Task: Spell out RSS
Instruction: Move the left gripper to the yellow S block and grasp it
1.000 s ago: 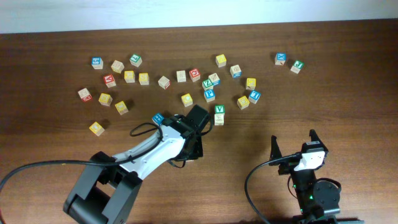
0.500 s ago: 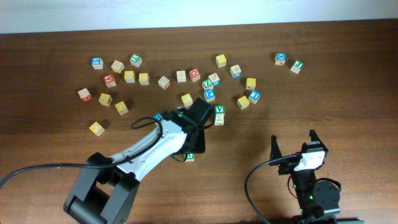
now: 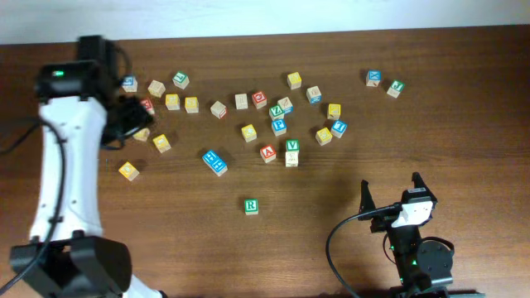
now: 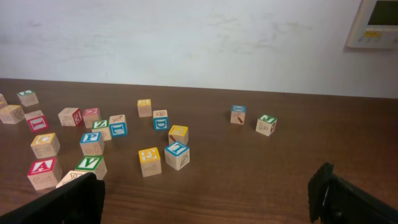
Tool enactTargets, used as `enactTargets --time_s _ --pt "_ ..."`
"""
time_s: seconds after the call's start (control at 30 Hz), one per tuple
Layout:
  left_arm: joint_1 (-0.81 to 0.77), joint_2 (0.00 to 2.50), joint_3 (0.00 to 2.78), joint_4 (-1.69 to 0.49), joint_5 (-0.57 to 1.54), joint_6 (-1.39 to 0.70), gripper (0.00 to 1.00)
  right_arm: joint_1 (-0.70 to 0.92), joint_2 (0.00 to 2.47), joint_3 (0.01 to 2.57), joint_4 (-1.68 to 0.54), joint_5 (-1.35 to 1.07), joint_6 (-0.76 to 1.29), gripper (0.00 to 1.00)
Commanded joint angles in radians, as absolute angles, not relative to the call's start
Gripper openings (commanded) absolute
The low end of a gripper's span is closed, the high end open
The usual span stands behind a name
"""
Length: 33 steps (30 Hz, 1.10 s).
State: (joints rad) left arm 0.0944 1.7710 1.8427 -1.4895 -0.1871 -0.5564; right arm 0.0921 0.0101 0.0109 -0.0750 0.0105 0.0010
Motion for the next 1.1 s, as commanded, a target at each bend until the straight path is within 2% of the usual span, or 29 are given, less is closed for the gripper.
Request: enactTargets --time_s 0.0,0.23,0.33,0.4,0.43,0.6,0.7,0.77,0.87,1.0,1.07 --pt "0.213 1.767 1.846 -1.53 -0.139 -0.547 0.99 0.084 0.004 0.006 -0.082 0.019 0.009 0.98" --pt "0.324 1.767 1.844 -1.542 -0.093 -0.548 0.99 0.084 0.004 0.006 -0.082 0.019 0.009 0.98" --pt "0.323 1.768 1.81 -1.538 -0.075 -0.548 0.99 0.084 0.004 0.006 -0.082 0.019 0.009 0.98" --pt "0.313 1.768 1.754 -1.5 0.058 -0.505 0.99 0.084 0.004 0.006 -0.082 0.019 0.009 0.98" --pt "0.295 1.768 1.715 -1.452 0.142 -0.414 0.99 0.084 0.004 0.006 -0.082 0.019 0.009 0.98" --pt "0.244 1.768 1.69 -1.326 0.206 -0.376 0.99 0.084 0.004 0.006 -0.082 0.019 0.009 0.98" --pt "0.225 1.768 1.69 -1.187 0.195 -0.398 0.99 0.084 0.004 0.006 -0.082 0.019 0.009 0.98" --pt "0.224 1.768 1.69 -1.131 0.117 -0.5 0.96 0.084 0.004 0.006 -0.082 0.019 0.009 0.98" --pt "0.224 1.769 1.685 -1.053 -0.027 -0.505 0.99 0.084 0.004 0.006 -0.082 0.019 0.009 0.98" --pt "0.211 1.778 1.685 -0.991 -0.027 -0.326 0.95 0.084 0.004 0.006 -0.082 0.019 0.009 0.98" --pt "0.194 1.839 1.685 -0.961 -0.026 -0.234 0.99 0.084 0.004 0.006 -0.082 0.019 0.009 0.98"
